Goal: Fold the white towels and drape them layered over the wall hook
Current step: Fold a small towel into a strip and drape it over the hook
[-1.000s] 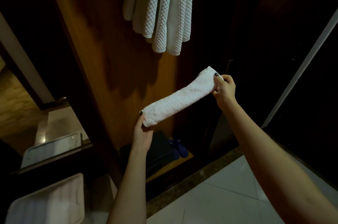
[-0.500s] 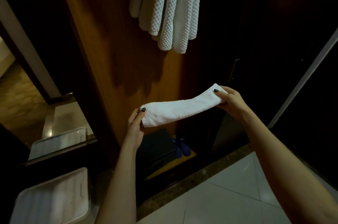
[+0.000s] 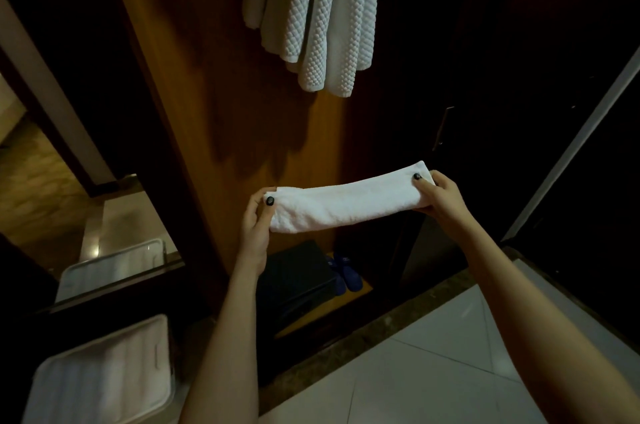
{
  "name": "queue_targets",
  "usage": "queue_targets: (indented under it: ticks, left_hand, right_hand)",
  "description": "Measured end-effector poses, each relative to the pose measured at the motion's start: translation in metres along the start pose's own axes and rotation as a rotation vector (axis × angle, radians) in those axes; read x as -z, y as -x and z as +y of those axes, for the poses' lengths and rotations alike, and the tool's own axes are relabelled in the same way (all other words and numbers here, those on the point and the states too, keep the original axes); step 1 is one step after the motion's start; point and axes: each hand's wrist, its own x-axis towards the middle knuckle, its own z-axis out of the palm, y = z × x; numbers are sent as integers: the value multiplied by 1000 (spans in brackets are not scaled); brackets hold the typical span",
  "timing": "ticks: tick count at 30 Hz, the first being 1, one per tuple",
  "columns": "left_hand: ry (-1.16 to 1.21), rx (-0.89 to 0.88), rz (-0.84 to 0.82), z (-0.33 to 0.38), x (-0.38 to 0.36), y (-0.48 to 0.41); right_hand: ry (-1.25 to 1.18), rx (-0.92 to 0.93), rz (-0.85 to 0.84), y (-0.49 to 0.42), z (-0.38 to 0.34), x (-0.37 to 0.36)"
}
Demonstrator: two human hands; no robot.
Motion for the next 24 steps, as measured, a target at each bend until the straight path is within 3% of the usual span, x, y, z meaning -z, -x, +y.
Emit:
queue_targets:
  ticks: [7, 17, 20, 24]
  left_hand:
    - [-76, -13, -49, 11, 1, -13]
    - [-207, -85, 442, 11, -34, -22]
    - [-215, -98, 427, 15, -34, -28]
    - [-138, -64, 280, 22, -23, -36]
  right_hand:
    - [5, 22, -26, -2, -2, 9]
    - [137, 227, 159, 6, -25, -10]
    - [141, 261, 190, 4, -29, -12]
    - [43, 266, 257, 0, -40, -9]
